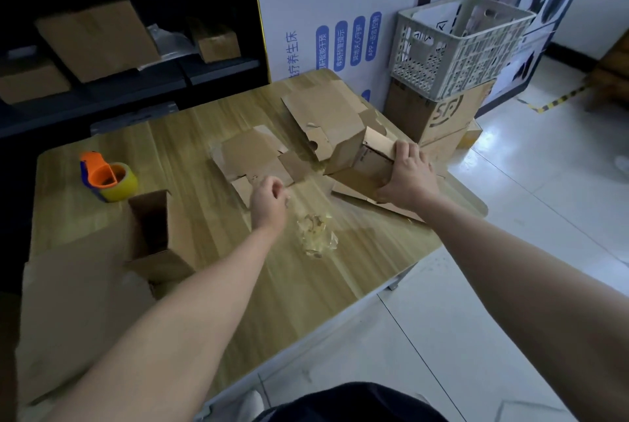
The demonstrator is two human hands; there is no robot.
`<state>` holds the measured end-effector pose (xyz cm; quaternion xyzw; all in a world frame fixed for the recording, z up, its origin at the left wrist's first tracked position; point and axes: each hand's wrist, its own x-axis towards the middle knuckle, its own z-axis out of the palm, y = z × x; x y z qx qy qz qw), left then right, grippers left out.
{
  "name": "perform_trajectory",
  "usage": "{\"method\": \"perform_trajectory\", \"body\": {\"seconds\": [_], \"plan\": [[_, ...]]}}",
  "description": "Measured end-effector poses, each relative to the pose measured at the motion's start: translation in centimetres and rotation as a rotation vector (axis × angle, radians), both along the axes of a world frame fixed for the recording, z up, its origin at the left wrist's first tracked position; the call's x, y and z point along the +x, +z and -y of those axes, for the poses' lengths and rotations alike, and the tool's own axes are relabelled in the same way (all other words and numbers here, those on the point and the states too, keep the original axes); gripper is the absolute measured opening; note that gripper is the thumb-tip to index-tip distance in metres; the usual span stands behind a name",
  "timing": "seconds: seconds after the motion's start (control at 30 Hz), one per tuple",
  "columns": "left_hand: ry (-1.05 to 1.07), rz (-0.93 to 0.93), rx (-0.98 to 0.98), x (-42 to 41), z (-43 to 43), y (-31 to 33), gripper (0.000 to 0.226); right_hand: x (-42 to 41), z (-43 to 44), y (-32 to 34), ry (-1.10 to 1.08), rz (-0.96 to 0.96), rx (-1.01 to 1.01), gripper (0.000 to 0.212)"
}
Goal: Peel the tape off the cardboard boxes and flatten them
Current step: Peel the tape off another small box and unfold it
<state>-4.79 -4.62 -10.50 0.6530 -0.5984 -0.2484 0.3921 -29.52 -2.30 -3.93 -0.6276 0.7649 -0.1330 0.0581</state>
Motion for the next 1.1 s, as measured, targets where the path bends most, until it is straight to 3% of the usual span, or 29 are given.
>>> {"method": "perform_trajectory", "body": {"seconds": [0.27,0.4,0.5,0.57,0.67,0.8,0.93,1.0,1.1], "plan": [[-0.413,0.303,0.355,-5.4,-3.5,-5.9,0.007,-1.7,-0.7,-0.7,0.034,0.069,0.028,0.098],[-0.484,0.448,0.514,-5.7,-3.3,-5.8,0.025,-1.5,-0.9,-0.8,0.038,0.085,0.076,0.102],[-0.563,0.141,0.747,-4.8,-3.1,-4.9,0.065,-0.7,-0.9,-0.8,0.046,0.092,0.079,0.1],[-0.566,-0.088,0.753,-3.7,-3.3,-4.0,0.076,0.2,-0.7,-0.8,0.052,0.103,0.068,0.099],[-0.504,-0.299,0.674,-2.1,-3.7,-2.8,0.058,1.9,-0.4,-0.5,0.068,0.115,0.053,0.098],[-0.255,-0.329,0.489,0.3,-3.8,-1.2,0.025,4.9,0.2,0.3,0.12,0.122,-0.009,0.098],[0.113,-0.703,0.269,3.8,-3.2,2.2,0.017,9.0,0.8,1.2,0.246,0.069,-0.005,0.097],[0.103,-0.799,0.261,5.9,-2.8,3.9,0.05,11.5,0.9,1.2,0.317,0.021,0.066,0.098],[0.039,-0.712,0.399,8.8,-2.9,5.9,0.103,15.1,0.7,0.7,0.415,0.013,0.146,0.103]]}}
